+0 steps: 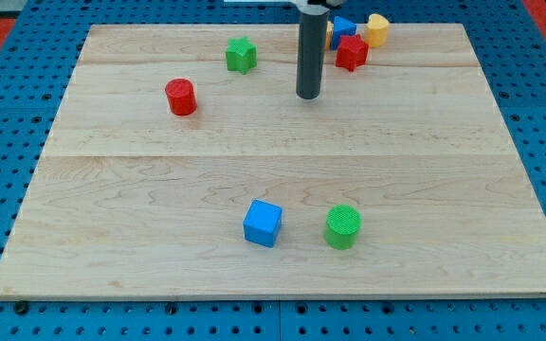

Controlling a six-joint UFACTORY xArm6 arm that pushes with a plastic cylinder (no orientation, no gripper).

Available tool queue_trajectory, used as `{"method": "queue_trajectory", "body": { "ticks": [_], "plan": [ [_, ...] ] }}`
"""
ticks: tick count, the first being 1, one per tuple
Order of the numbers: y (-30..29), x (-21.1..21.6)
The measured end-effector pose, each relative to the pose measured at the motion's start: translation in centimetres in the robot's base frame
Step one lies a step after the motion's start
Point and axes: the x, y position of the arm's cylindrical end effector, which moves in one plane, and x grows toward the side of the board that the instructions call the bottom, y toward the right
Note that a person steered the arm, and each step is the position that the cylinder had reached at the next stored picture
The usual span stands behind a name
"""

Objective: Push the green star up a bit

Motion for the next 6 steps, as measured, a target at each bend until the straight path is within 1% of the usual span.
{"method": "queue_trajectory", "body": {
  "ticks": [1,2,3,4,5,6],
  "plan": [
    [-8.0,1.0],
    [-19.0,-0.7],
    [-13.9,-6.2],
    [-6.3,-7.1],
    [-11.0,-6.9],
    [-15.0,-9.9]
  ]
}}
